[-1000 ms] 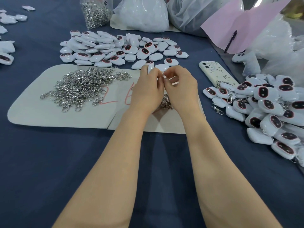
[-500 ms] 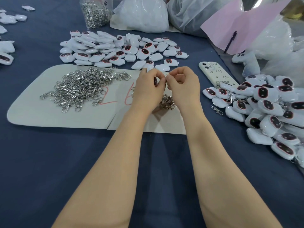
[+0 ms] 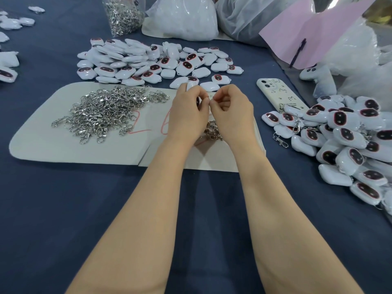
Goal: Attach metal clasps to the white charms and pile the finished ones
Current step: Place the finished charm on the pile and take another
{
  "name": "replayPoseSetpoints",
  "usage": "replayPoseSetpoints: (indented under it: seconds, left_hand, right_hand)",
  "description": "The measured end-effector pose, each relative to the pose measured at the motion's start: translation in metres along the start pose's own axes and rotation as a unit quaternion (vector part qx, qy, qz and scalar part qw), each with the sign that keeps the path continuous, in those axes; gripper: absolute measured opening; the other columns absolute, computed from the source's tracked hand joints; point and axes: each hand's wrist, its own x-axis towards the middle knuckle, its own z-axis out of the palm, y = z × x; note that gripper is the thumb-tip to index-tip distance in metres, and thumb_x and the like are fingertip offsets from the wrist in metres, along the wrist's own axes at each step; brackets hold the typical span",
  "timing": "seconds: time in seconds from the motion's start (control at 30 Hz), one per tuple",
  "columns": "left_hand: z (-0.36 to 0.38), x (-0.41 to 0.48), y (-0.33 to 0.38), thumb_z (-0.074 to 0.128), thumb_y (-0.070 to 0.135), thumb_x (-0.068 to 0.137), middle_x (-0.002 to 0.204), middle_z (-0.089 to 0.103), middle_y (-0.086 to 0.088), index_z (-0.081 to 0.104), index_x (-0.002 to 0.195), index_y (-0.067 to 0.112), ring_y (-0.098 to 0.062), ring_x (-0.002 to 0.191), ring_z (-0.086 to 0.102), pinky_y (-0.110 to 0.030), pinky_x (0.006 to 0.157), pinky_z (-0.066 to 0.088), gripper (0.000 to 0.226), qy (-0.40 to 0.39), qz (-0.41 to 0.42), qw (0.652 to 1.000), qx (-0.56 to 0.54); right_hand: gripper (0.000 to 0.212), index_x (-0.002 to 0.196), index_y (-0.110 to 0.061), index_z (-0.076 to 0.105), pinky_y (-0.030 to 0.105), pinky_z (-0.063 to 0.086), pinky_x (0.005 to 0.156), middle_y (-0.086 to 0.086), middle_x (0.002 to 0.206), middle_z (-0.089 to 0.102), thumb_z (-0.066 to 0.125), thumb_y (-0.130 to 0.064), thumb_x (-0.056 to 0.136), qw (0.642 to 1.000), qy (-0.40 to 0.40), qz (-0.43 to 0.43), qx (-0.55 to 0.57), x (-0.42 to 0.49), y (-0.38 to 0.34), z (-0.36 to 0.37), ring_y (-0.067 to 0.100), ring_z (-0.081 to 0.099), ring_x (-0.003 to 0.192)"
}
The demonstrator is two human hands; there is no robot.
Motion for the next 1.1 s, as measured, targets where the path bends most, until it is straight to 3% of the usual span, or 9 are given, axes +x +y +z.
replayPoseSetpoints:
  seconds: [0.13, 0.3, 0.43, 0.6, 0.67, 0.73, 0.87, 1.0, 1.1]
  left_hand:
    - [0.0004, -0.0009, -0.0005, 0.053, 0.009, 0.089, 0.096, 0.044, 0.0, 0.062, 0.089, 0.006, -0.015, 0.075, 0.049, -0.03, 0.076, 0.045, 0.009, -0.005, 0.015, 1.0, 0.008]
    - [-0.0011, -0.0001, -0.0027, 0.054, 0.01, 0.089, 0.096, 0.045, 0.0, 0.062, 0.089, 0.008, -0.013, 0.074, 0.048, -0.02, 0.07, 0.038, 0.008, -0.007, 0.009, 1.0, 0.006]
    - [-0.0011, 0.0002, -0.0038, 0.055, 0.01, 0.089, 0.098, 0.047, -0.001, 0.063, 0.089, 0.008, -0.013, 0.074, 0.05, -0.02, 0.071, 0.038, 0.008, -0.01, 0.004, 1.0, 0.004]
    - [0.0004, 0.0007, -0.0042, 0.057, 0.016, 0.089, 0.1, 0.056, -0.004, 0.065, 0.093, 0.014, -0.015, 0.085, 0.052, -0.021, 0.075, 0.036, 0.008, -0.032, -0.005, 0.999, -0.005]
    - [0.0, -0.0007, -0.0029, 0.057, 0.016, 0.09, 0.1, 0.059, 0.005, 0.061, 0.102, 0.016, -0.012, 0.09, 0.052, -0.017, 0.075, 0.034, 0.013, -0.043, 0.002, 0.999, -0.03]
    - [-0.0021, -0.0022, -0.001, 0.057, 0.015, 0.088, 0.092, 0.057, 0.014, 0.051, 0.114, 0.017, -0.006, 0.078, 0.051, -0.014, 0.07, 0.035, 0.027, -0.047, -0.016, 0.995, -0.085]
    - [-0.0029, -0.0025, 0.0006, 0.058, 0.016, 0.084, 0.093, 0.062, -0.004, 0.038, 0.109, 0.021, -0.016, 0.065, 0.056, -0.029, 0.063, 0.044, 0.033, -0.085, -0.083, 0.979, -0.164]
    - [-0.0019, -0.0026, -0.0002, 0.056, 0.015, 0.086, 0.089, 0.055, 0.007, 0.042, 0.099, 0.024, -0.005, 0.044, 0.053, -0.015, 0.045, 0.039, 0.02, -0.112, -0.084, 0.973, -0.184]
    - [-0.0017, -0.0022, -0.0016, 0.055, 0.014, 0.089, 0.091, 0.054, 0.011, 0.043, 0.1, 0.023, -0.005, 0.046, 0.054, -0.015, 0.047, 0.041, 0.019, -0.115, -0.069, 0.973, -0.188]
  right_hand:
    - [0.015, 0.083, -0.017, 0.052, 0.01, 0.041, 0.064, -0.014, 0.071, 0.053, 0.057, -0.002, 0.084, 1.0, 0.005, -0.019, -0.001, -0.002, 0.0026, 0.0014, 0.0, 0.049, 0.064]
    - [0.017, 0.08, -0.017, 0.051, 0.011, 0.039, 0.062, -0.011, 0.07, 0.053, 0.056, -0.001, 0.082, 0.999, -0.004, -0.051, -0.012, -0.0031, 0.0033, 0.0008, 0.007, 0.047, 0.065]
    - [0.016, 0.08, -0.017, 0.052, 0.017, 0.042, 0.066, -0.006, 0.074, 0.056, 0.055, -0.001, 0.083, 0.999, -0.008, -0.053, -0.001, -0.0039, 0.0037, -0.0004, 0.013, 0.053, 0.072]
    - [0.014, 0.082, -0.017, 0.053, 0.012, 0.041, 0.065, -0.013, 0.071, 0.053, 0.055, -0.003, 0.084, 1.0, 0.011, -0.02, 0.012, -0.0021, 0.0067, -0.0019, 0.004, 0.049, 0.066]
    - [0.014, 0.083, -0.017, 0.053, 0.008, 0.039, 0.065, -0.011, 0.073, 0.054, 0.056, -0.003, 0.084, 0.999, 0.032, -0.007, 0.018, -0.0013, 0.0082, -0.003, 0.001, 0.049, 0.066]
    - [0.012, 0.084, -0.017, 0.054, 0.005, 0.038, 0.065, -0.005, 0.078, 0.057, 0.056, -0.005, 0.085, 0.999, 0.05, 0.008, 0.014, 0.0, 0.0094, -0.0043, 0.002, 0.05, 0.068]
    - [0.011, 0.085, -0.018, 0.055, 0.008, 0.038, 0.067, -0.002, 0.083, 0.06, 0.056, -0.007, 0.086, 0.998, 0.062, 0.029, 0.004, 0.0016, 0.0101, -0.0054, 0.007, 0.051, 0.074]
    - [0.011, 0.086, -0.018, 0.055, 0.012, 0.04, 0.069, 0.003, 0.089, 0.062, 0.054, -0.007, 0.086, 0.998, 0.055, 0.03, -0.012, 0.0012, 0.0095, -0.0051, 0.012, 0.054, 0.079]
    - [0.012, 0.086, -0.018, 0.055, 0.014, 0.041, 0.07, 0.005, 0.091, 0.063, 0.053, -0.006, 0.087, 0.998, 0.051, 0.027, -0.018, 0.0005, 0.0094, -0.005, 0.012, 0.054, 0.08]
